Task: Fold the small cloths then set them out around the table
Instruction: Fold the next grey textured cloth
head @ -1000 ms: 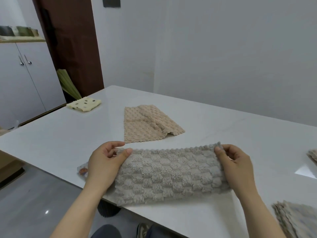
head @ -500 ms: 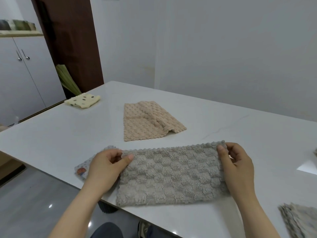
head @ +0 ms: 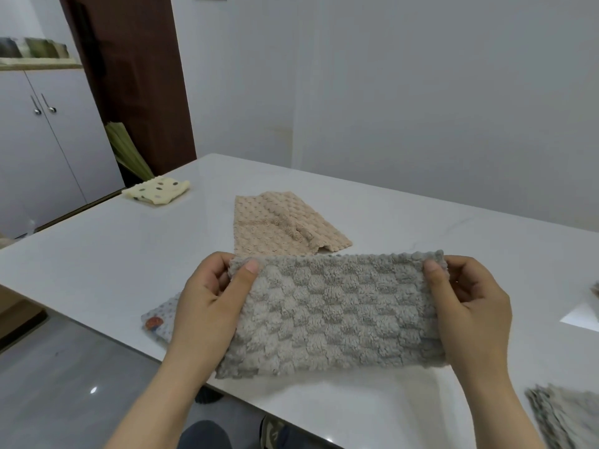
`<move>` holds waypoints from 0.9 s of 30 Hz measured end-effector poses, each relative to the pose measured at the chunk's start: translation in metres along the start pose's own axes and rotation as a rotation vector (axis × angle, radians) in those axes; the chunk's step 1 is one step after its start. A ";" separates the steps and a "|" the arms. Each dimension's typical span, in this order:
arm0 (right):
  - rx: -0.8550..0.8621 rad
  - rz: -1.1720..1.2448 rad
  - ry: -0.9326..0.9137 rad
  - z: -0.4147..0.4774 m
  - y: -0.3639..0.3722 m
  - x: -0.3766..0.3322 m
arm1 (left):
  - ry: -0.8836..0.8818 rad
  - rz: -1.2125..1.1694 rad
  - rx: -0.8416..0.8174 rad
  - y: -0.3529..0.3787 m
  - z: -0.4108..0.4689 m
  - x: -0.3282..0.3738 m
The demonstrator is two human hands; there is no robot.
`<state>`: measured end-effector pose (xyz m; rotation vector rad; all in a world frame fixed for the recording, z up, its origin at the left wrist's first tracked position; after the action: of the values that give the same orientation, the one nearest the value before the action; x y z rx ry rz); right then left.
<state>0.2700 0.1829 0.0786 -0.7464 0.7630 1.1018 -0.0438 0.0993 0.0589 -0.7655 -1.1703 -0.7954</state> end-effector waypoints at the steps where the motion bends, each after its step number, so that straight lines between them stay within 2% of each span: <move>1: 0.009 0.022 -0.004 -0.001 -0.001 -0.006 | 0.006 -0.006 -0.002 0.004 -0.003 0.004; 8: -0.024 0.114 0.031 -0.016 0.007 -0.026 | -0.022 -0.026 0.000 0.023 -0.022 0.016; 15: -0.211 0.261 0.127 -0.030 0.042 -0.034 | -0.066 -0.123 -0.125 0.048 -0.030 0.022; 27: -0.485 0.366 0.124 -0.053 0.080 -0.059 | -0.099 -0.190 -0.142 0.054 -0.035 0.024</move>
<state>0.1694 0.1327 0.0881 -1.1188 0.7626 1.6149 0.0237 0.0942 0.0696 -0.8266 -1.2984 -1.0161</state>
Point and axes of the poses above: each hand's wrist, its own z-axis towards the middle knuckle, its own y-axis out of the palm, x = y × z, the point moved 10 cm from there along z, towards the middle knuckle, and after that the axes turned 4 degrees about -y, right-handed, at the moved point
